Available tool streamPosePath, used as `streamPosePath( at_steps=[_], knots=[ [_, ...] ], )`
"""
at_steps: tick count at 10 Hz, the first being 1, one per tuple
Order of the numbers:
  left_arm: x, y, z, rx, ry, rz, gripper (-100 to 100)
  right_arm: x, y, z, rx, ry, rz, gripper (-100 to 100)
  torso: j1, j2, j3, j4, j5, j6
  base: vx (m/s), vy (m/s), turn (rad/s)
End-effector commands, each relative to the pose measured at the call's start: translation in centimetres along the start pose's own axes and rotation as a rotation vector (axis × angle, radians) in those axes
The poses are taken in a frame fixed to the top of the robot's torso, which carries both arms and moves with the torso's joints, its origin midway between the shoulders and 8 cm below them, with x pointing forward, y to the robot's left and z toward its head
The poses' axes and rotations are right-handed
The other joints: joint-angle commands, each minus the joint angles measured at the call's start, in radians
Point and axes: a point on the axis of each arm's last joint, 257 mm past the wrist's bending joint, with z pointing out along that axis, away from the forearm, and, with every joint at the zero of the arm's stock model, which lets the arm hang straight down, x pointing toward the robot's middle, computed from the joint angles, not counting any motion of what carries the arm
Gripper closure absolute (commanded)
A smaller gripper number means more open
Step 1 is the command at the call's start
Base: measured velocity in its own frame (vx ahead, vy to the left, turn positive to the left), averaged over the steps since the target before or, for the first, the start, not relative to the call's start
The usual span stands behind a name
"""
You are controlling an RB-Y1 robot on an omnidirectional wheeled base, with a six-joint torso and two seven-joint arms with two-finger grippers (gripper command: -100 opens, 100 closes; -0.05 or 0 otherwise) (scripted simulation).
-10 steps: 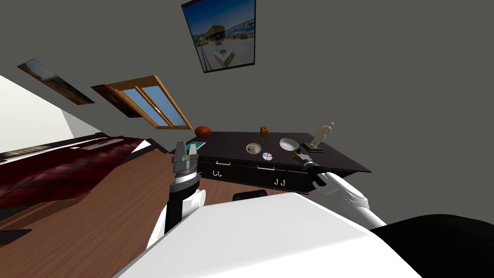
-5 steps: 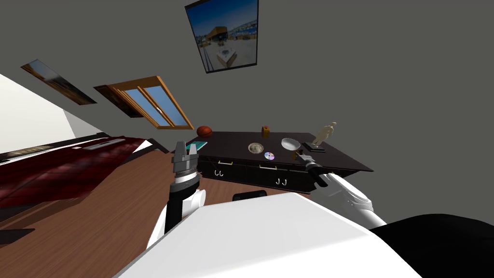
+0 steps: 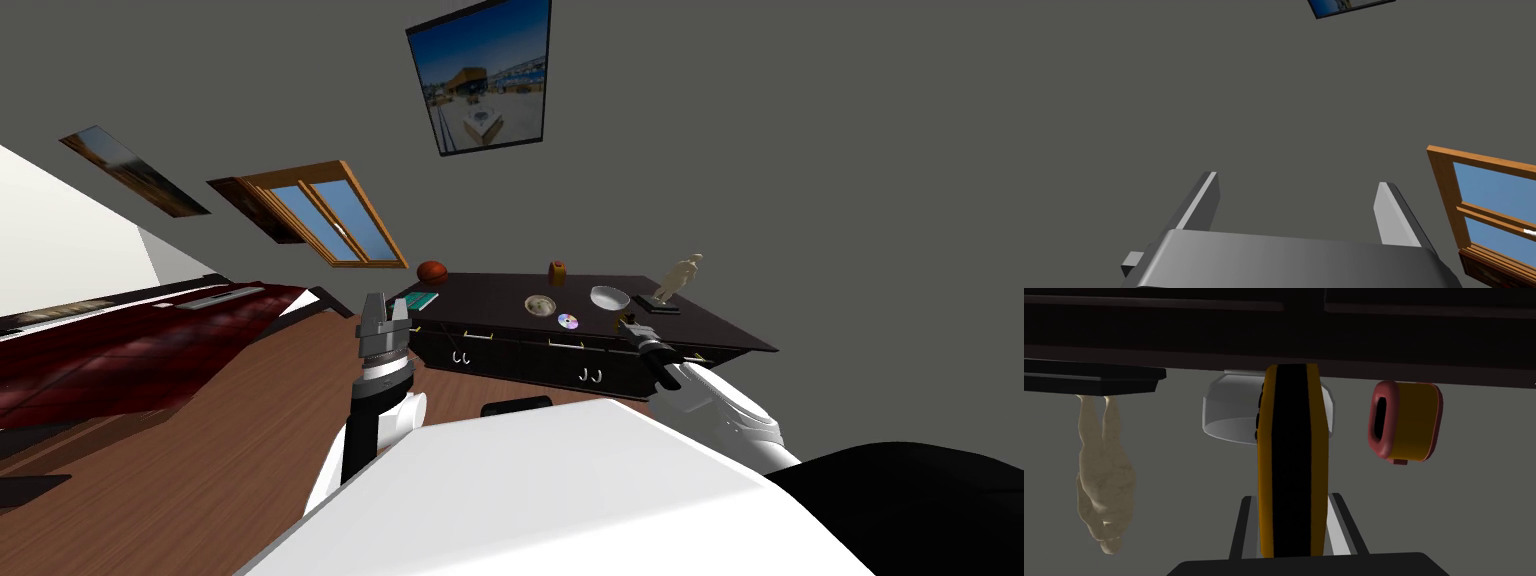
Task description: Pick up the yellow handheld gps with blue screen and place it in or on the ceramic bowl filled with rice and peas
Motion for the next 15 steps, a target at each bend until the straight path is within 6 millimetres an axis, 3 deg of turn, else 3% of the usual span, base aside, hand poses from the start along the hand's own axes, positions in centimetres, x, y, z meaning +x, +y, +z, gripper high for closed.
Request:
streamPosePath(
  at_steps=[1,4,8,15],
  knots=[
    [0.0,0.0,0.0,0.000,0.000,0.000,0,0.4,-0.6,-0.3,0.021,0.012,-0.005,100,0.000,0.000,0.000,0.000,0.000,0.000,-0.016,0.205,0.025],
    [0.0,0.0,0.0,0.000,0.000,0.000,0,-1.0,-1.2,-0.3,0.040,-0.006,-0.005,100,0.001,-0.006,-0.003,-0.001,-0.001,-0.001,0.051,0.196,0.034],
    [0.0,0.0,0.0,0.000,0.000,0.000,0,-4.1,-0.4,0.0,0.021,-0.061,0.015,100,0.001,-0.007,-0.003,0.000,-0.001,-0.003,0.063,0.186,0.041],
    [0.0,0.0,0.0,0.000,0.000,0.000,0,-12.0,2.8,0.4,-0.075,-0.204,0.088,100,0.000,-0.008,-0.003,0.001,-0.003,-0.006,0.102,0.186,0.044]
  ],
)
